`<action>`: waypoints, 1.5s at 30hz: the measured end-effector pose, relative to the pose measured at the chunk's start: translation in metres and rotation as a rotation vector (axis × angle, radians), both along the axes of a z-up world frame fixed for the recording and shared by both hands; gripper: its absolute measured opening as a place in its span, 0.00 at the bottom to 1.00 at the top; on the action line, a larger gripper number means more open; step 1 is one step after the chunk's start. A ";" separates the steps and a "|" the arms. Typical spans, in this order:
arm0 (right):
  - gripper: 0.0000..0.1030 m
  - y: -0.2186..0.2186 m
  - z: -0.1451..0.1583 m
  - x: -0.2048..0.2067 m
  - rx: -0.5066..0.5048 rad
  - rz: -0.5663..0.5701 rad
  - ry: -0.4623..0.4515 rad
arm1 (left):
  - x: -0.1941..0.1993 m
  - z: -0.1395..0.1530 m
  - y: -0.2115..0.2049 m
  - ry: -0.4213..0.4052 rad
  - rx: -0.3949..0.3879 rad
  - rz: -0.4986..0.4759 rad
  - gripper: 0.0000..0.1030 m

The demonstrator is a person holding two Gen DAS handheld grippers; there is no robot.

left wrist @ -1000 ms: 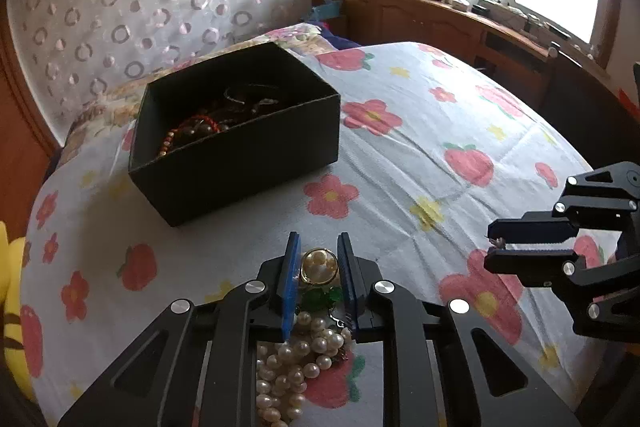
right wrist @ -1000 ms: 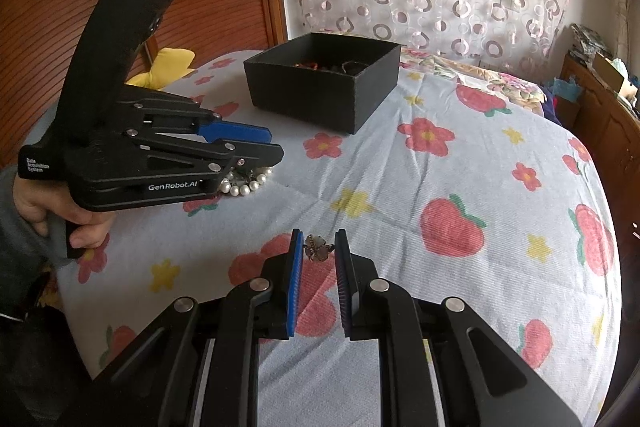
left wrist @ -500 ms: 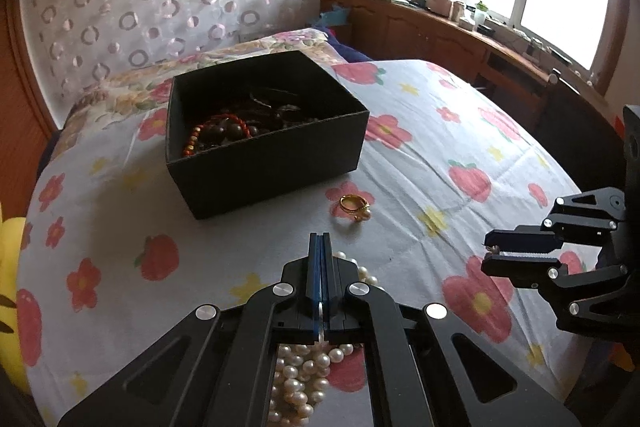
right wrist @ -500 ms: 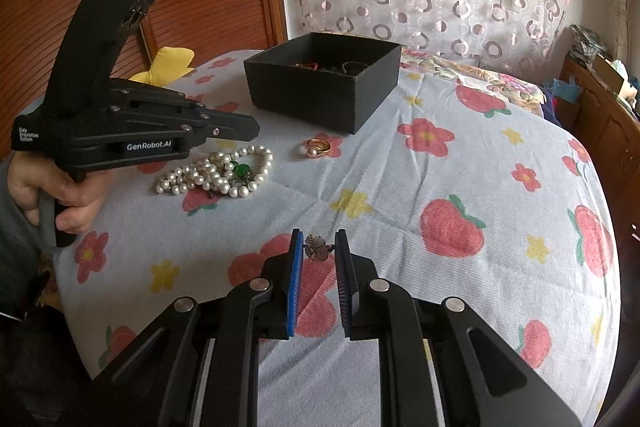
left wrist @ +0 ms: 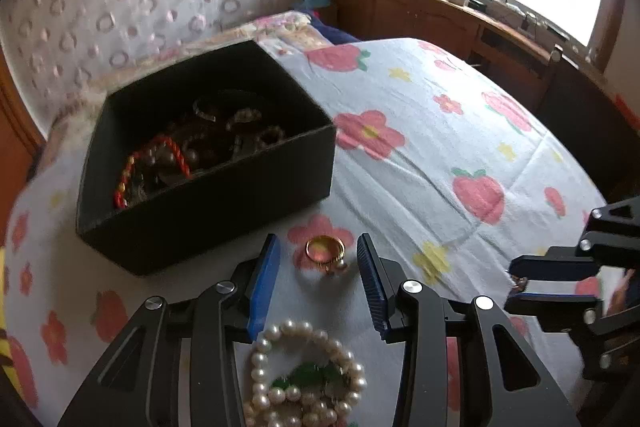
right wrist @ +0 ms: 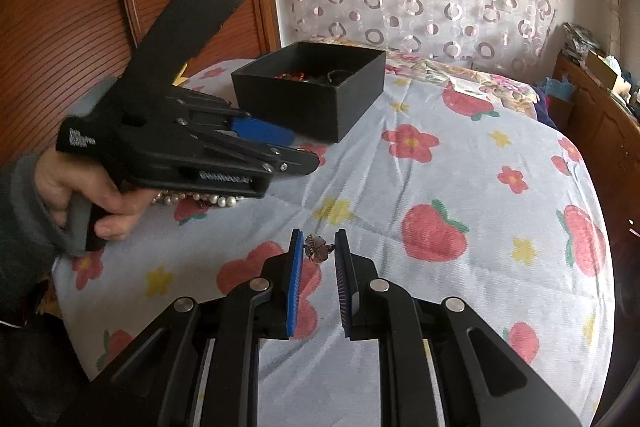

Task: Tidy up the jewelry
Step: 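Carry gold ring and brooch into the black box while both grippers open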

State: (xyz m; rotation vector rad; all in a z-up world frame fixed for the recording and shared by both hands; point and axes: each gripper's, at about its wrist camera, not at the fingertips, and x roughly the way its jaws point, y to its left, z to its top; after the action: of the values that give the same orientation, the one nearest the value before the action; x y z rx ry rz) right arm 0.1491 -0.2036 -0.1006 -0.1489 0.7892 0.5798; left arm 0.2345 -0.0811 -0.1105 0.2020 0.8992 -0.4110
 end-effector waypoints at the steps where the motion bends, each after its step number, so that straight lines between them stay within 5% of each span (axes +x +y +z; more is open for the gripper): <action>1: 0.17 0.000 0.000 0.000 0.000 -0.001 -0.001 | 0.000 -0.001 -0.002 -0.004 0.011 0.000 0.34; 2: 0.17 0.000 0.000 0.001 0.001 -0.002 -0.002 | 0.000 0.000 -0.003 -0.007 0.012 -0.005 0.17; 22: 0.17 0.015 0.046 0.062 0.045 0.023 -0.124 | -0.001 0.077 0.046 -0.192 -0.090 0.127 0.18; 34: 0.17 0.053 0.048 0.114 0.036 0.057 -0.110 | 0.026 0.070 0.069 -0.186 -0.102 0.204 0.19; 37: 0.17 0.062 0.044 0.120 0.030 0.066 -0.101 | 0.024 0.073 0.075 -0.196 -0.109 0.217 0.28; 45: 0.18 0.070 0.039 0.136 0.028 0.060 -0.082 | 0.008 0.076 0.094 -0.206 -0.127 0.246 0.35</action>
State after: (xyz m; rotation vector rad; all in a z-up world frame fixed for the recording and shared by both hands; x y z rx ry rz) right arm 0.2850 -0.1339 -0.0614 -0.1700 0.6988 0.6373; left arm 0.2429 0.0129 -0.0348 0.0150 0.6824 -0.2131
